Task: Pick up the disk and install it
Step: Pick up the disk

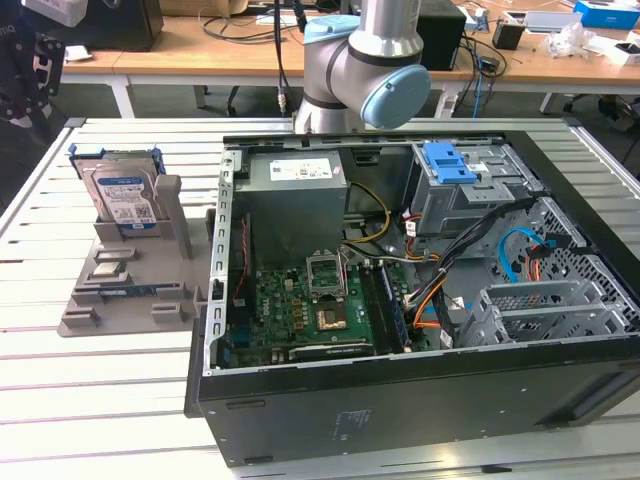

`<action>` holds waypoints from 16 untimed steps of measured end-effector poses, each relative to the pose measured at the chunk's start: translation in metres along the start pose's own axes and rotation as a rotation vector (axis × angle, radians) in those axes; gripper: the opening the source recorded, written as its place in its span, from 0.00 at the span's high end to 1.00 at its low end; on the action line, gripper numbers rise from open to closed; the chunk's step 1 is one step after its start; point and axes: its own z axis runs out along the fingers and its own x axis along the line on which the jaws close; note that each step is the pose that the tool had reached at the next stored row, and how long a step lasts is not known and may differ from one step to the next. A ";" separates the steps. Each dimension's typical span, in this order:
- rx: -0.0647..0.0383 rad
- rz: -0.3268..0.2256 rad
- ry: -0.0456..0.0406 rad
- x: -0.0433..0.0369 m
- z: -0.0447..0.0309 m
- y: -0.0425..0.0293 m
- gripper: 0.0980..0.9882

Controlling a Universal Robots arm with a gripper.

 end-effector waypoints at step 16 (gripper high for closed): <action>-0.001 -0.156 -0.0028 0.0000 0.0000 0.0000 0.99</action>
